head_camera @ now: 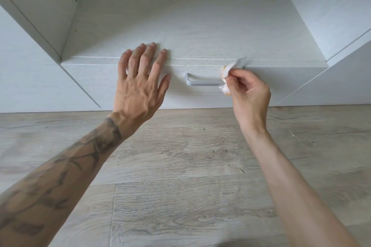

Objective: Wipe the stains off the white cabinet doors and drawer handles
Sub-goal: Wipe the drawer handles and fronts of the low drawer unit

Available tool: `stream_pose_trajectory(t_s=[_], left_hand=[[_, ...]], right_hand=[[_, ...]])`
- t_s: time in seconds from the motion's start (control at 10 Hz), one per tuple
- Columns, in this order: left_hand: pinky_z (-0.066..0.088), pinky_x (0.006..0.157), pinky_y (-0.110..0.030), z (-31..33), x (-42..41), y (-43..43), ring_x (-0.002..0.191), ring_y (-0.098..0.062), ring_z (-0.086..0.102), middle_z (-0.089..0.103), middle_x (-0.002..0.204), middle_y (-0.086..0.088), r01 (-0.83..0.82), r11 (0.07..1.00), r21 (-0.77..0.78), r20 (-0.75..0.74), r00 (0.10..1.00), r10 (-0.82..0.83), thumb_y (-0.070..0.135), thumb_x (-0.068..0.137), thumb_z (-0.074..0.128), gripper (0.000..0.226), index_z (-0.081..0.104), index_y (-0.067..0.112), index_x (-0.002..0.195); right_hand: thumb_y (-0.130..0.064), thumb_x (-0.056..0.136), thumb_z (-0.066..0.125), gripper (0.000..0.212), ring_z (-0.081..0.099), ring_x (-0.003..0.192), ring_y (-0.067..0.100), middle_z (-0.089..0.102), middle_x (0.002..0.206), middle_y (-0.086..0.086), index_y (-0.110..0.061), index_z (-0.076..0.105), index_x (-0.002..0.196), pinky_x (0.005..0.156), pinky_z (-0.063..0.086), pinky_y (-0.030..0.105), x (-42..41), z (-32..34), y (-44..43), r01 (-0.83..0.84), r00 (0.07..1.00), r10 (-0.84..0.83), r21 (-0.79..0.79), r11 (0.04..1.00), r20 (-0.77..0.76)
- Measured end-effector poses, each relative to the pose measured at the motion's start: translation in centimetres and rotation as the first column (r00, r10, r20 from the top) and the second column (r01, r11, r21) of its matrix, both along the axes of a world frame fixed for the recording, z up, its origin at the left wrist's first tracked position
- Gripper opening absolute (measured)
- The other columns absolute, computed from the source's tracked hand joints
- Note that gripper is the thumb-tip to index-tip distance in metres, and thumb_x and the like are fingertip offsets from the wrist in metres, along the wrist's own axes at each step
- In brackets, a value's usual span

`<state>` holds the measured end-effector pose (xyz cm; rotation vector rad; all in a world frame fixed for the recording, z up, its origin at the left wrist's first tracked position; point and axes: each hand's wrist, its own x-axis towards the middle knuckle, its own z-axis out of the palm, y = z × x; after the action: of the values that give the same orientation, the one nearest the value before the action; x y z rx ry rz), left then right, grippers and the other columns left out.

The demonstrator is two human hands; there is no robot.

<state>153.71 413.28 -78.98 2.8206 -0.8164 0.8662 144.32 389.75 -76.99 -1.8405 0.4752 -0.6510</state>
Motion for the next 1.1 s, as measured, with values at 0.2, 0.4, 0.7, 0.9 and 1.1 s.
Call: stream_pose_trajectory(t_s=[0.2, 0.4, 0.7, 0.9, 1.1], left_hand=[[0.023, 0.125, -0.055, 0.0, -0.1, 0.0, 0.149, -0.039, 0.035, 0.038, 0.162, -0.019, -0.001, 1.000, -0.002, 0.009, 1.000, 0.001, 0.043, 0.114, 0.038, 0.057, 0.034, 0.010, 0.160], [0.023, 0.125, -0.054, 0.0, -0.1, 0.1, 0.150, -0.038, 0.035, 0.038, 0.162, -0.019, 0.001, 1.000, 0.001, 0.013, 1.000, -0.001, 0.043, 0.114, 0.037, 0.057, 0.035, 0.010, 0.160], [0.022, 0.126, -0.054, 0.0, -0.1, 0.1, 0.150, -0.038, 0.034, 0.038, 0.163, -0.019, 0.009, 1.000, -0.002, 0.007, 1.000, -0.009, 0.043, 0.114, 0.037, 0.057, 0.035, 0.010, 0.160], [0.021, 0.126, -0.054, 0.0, -0.1, 0.0, 0.150, -0.038, 0.034, 0.037, 0.163, -0.019, 0.003, 1.000, -0.002, 0.005, 1.000, -0.003, 0.043, 0.114, 0.036, 0.057, 0.034, 0.010, 0.160], [0.020, 0.126, -0.053, -0.2, 0.1, 0.1, 0.150, -0.038, 0.035, 0.038, 0.162, -0.019, 0.004, 1.000, -0.004, 0.012, 1.000, -0.004, 0.043, 0.114, 0.036, 0.057, 0.035, 0.009, 0.160]], right_hand=[[-0.012, 0.094, 0.074, 0.019, 0.076, 0.091, 0.016, 0.078, 0.101, -0.002, -0.030, 0.079, 0.100, 0.089, 0.063, 0.042, -0.7, 0.1, 0.4, 0.002, 1.000, -0.004, -0.104, 0.995, -0.013], [-0.010, 0.095, 0.076, 0.014, 0.071, 0.090, 0.006, 0.072, 0.100, -0.003, -0.017, 0.083, 0.105, 0.083, 0.052, 0.011, -1.0, 1.0, 1.0, 0.021, 0.999, -0.029, -0.221, 0.975, -0.034], [-0.006, 0.097, 0.071, 0.018, 0.066, 0.083, 0.008, 0.069, 0.096, -0.001, -0.015, 0.082, 0.107, 0.081, 0.050, 0.013, -1.2, 0.8, 1.2, 0.018, 1.000, -0.024, -0.366, 0.931, -0.011], [0.002, 0.096, 0.066, 0.023, 0.072, 0.087, 0.009, 0.075, 0.094, -0.006, -0.014, 0.079, 0.105, 0.084, 0.056, 0.020, -0.4, 0.3, 0.5, 0.039, 0.999, -0.034, -0.258, 0.966, 0.021], [0.006, 0.094, 0.067, 0.027, 0.063, 0.086, 0.006, 0.069, 0.098, 0.004, -0.010, 0.082, 0.109, 0.084, 0.050, 0.014, -2.7, -0.1, 2.4, 0.009, 1.000, 0.008, -0.500, 0.866, 0.030]])
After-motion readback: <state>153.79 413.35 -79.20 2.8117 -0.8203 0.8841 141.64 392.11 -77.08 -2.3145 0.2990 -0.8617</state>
